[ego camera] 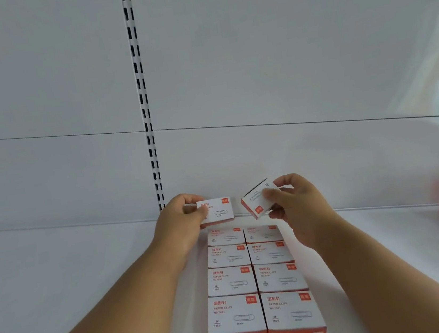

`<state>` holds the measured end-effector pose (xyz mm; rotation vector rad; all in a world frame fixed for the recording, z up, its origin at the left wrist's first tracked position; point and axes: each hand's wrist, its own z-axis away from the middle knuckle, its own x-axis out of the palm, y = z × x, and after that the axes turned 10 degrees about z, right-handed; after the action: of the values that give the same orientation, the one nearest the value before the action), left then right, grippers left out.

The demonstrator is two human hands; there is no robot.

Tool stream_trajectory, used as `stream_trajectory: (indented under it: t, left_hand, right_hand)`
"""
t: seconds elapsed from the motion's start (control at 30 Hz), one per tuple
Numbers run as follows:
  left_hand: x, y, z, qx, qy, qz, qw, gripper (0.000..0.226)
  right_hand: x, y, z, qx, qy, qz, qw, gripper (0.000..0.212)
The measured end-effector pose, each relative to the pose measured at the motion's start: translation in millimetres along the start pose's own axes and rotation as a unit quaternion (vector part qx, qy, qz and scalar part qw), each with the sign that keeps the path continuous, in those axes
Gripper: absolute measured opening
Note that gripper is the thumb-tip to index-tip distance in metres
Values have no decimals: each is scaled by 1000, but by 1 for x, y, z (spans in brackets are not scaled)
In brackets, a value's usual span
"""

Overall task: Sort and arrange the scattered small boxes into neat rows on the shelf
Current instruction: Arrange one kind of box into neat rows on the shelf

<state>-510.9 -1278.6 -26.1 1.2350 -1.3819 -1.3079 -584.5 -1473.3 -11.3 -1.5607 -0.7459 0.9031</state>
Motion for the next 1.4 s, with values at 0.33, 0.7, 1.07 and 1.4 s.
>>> stream_trajectory:
  t: [0.33,0.7,1.07,1.4]
  left_hand:
    - [1,-4,-5,15,-22,-10,1000,10]
    - [9,-11,-14,32,-20,-98,995,12]
    - [19,-17,-13,73,-32,-301,950,20]
    - [16,-14,-14,76,-59,-274,957,38]
  right_hand:
    - [-6,5,-2,20,8,-49,999,19]
    - [-5,4,-16,-50,-14,280,959,17]
    - [14,7,-17,-24,-94,365,926,24]
    - [21,14,-4,-28,-51,362,930,24]
